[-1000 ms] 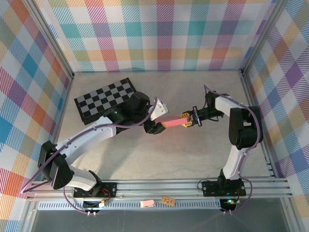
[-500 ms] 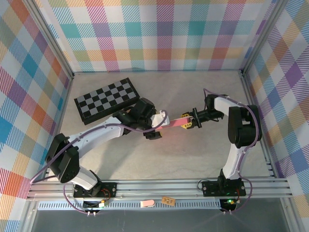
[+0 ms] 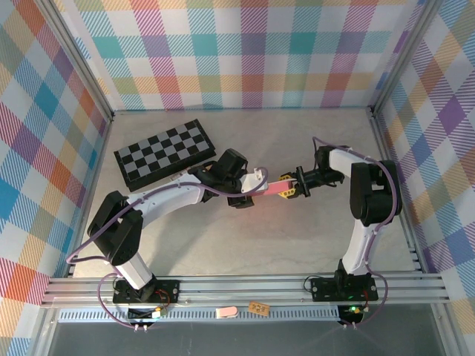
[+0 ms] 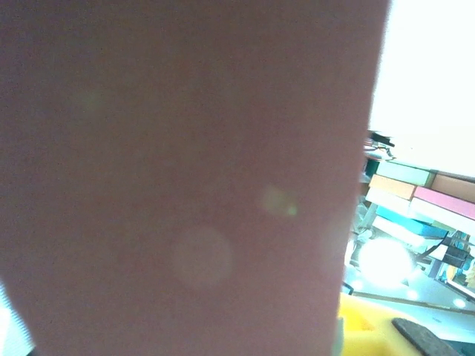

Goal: Fold the paper box

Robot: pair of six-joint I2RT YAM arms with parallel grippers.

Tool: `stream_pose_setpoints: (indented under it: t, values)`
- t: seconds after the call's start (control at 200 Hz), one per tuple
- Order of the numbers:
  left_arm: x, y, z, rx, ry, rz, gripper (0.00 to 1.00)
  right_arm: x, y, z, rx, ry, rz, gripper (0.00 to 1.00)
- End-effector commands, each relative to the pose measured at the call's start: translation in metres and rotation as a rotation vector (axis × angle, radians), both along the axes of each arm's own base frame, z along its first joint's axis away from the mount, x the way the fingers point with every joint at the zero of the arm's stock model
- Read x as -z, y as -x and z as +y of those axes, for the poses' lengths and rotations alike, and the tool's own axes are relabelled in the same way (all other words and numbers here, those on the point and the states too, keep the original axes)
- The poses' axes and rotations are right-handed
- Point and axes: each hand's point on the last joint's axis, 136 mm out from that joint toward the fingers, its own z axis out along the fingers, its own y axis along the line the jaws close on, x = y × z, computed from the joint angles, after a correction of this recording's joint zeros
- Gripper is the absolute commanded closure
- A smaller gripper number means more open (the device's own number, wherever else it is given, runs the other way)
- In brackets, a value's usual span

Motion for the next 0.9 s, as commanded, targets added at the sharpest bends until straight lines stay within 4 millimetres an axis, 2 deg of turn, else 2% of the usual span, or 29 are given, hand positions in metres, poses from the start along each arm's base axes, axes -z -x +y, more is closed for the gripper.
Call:
stream_pose_setpoints:
  t: [0.0, 0.2, 0.405, 0.525, 0.56, 0.7, 0.895]
  values:
    - [-0.007, 0.005, -0.004, 0.022, 0.018, 0.042, 0.41, 0.007, -0.002, -0.001, 0.011, -0.002, 0.028, 0.63]
    - [-0.003, 0.021, -0.002, 0.044, -0.001, 0.139, 0.5, 0.007, -0.012, -0.003, 0.009, 0.013, -0.001, 0.35]
    - [-0.002, 0.032, 0.006, 0.041, -0.045, 0.22, 0.52, -0.007, -0.021, -0.013, -0.006, 0.062, -0.079, 0.2]
    - [0.001, 0.033, 0.009, 0.02, -0.057, 0.254, 0.55, -0.014, -0.023, -0.018, -0.018, 0.102, -0.123, 0.19]
    - [0.002, 0.033, 0.009, 0.016, -0.056, 0.258, 0.55, -0.012, -0.023, -0.019, -0.021, 0.116, -0.127, 0.24]
    - [0.001, 0.034, 0.004, 0.002, -0.028, 0.282, 0.55, 0.01, -0.027, -0.017, -0.028, 0.148, -0.114, 0.32]
    - [-0.007, 0.034, 0.0, -0.049, 0.034, 0.303, 0.52, 0.037, -0.028, -0.011, -0.06, 0.213, -0.133, 0.36]
